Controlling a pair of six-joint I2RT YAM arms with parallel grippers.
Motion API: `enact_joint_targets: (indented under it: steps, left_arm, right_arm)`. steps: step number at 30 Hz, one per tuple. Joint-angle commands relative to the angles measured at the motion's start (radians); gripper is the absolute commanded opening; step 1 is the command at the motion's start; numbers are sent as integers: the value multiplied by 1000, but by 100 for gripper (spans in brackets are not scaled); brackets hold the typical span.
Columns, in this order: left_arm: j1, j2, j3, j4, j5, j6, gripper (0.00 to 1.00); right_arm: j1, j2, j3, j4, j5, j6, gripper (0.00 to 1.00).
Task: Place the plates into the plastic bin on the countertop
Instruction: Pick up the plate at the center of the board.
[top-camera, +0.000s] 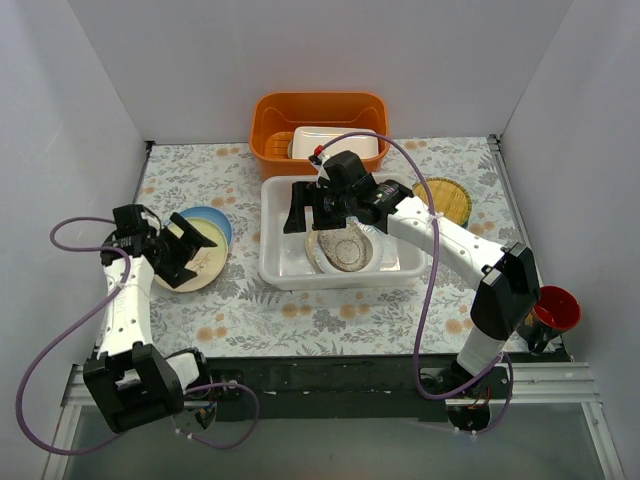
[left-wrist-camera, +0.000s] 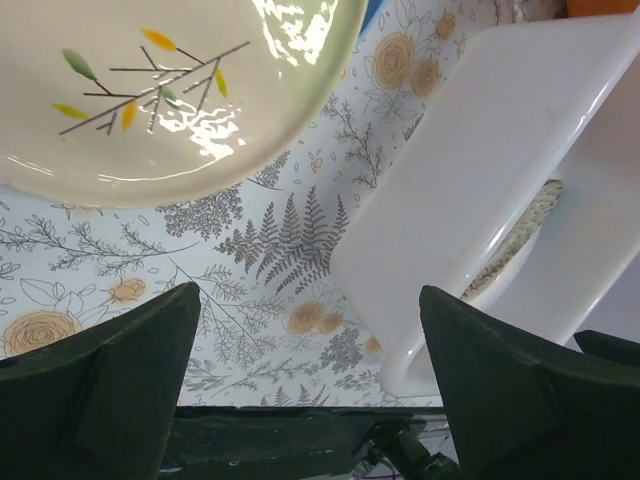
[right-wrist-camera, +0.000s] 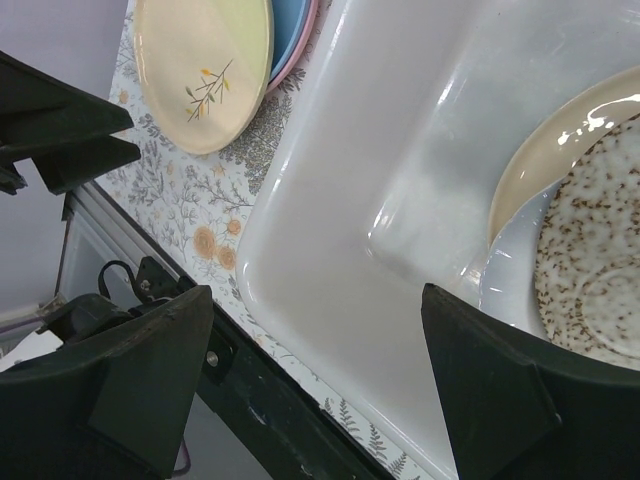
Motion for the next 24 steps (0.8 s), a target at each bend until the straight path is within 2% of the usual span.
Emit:
enact_joint_targets:
  steps: [1, 10, 24]
  left_arm:
    - [160, -30, -67, 30, 198, 90, 91]
    - [285, -52, -133, 75, 158, 49, 91]
    - [355, -66, -136, 101, 143, 18, 90]
  right_arm:
    - [0, -22, 24, 10, 1, 0, 92]
    - [38, 24, 70, 13, -23, 4, 92]
    - [164, 260, 364, -57, -38, 1, 91]
